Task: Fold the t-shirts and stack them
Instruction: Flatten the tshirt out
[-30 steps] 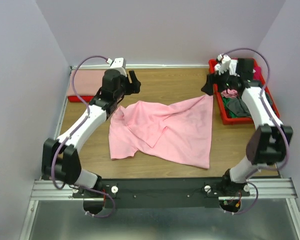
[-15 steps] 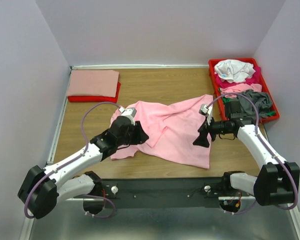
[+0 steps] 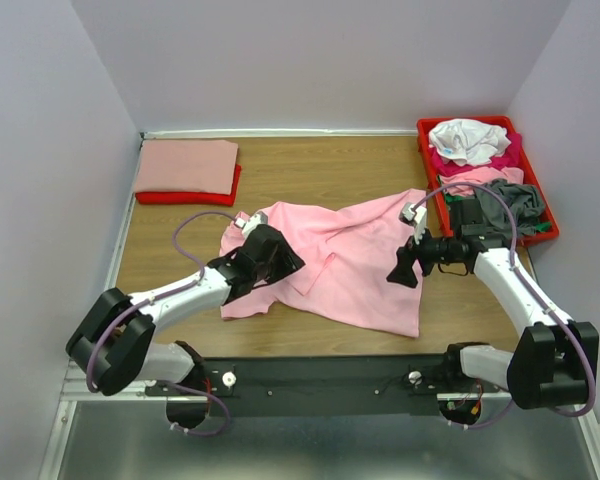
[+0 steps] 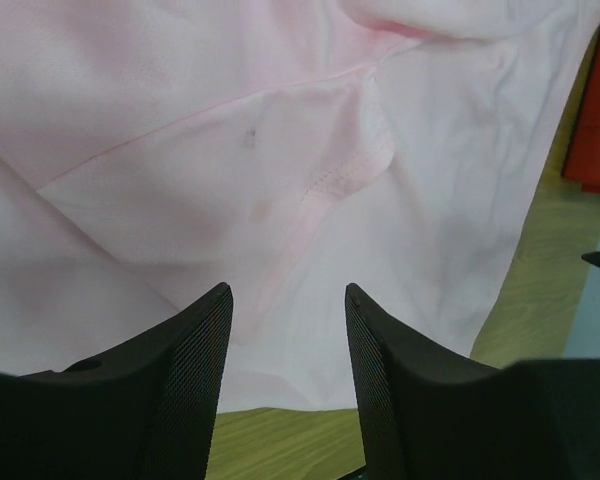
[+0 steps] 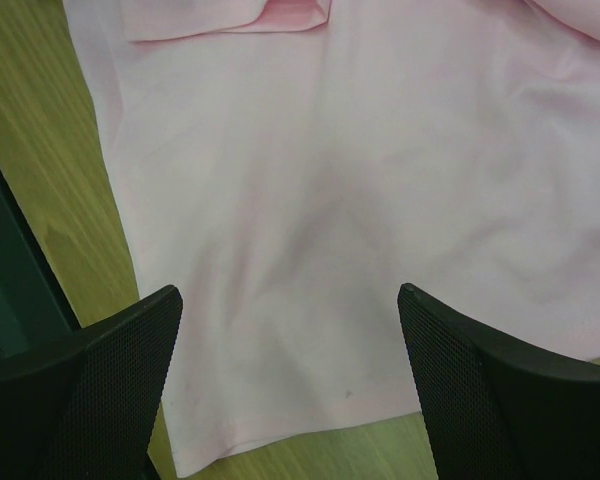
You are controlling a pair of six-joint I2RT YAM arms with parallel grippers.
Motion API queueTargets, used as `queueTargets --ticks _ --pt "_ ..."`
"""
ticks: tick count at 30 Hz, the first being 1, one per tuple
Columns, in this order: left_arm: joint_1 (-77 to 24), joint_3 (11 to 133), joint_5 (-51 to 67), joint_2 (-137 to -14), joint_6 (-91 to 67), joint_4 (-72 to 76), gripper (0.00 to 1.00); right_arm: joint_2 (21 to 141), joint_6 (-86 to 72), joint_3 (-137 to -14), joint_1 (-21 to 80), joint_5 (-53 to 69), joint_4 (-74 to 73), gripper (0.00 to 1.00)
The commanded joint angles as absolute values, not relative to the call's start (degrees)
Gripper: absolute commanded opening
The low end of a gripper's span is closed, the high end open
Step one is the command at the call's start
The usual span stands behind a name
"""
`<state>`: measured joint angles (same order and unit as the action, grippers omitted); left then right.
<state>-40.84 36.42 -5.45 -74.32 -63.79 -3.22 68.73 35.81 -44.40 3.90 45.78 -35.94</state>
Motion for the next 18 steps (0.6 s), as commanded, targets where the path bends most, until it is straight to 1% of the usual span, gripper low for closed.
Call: queueTargets --ticks 1,5,11,18 --pt "-41.7 39.2 -12.6 -74.9 -69.0 -9.8 0.58 68.5 35.0 -44.6 3.7 44.1 -34.9 0.95" --pt "-42.0 36.7 -12.5 -72.6 -70.7 -9.7 0.61 68.9 34.9 -44.7 3.7 44.1 -34.9 0.95" --pt "-42.5 32.3 -12.0 -72.0 -74.7 -8.1 0.62 69.1 34.9 -44.6 3.8 44.1 -34.9 0.96" --pt "-42.4 33.9 -14.2 -75.1 -74.2 -6.5 0.60 69.4 34.5 -44.7 3.7 44.4 -34.9 0.96"
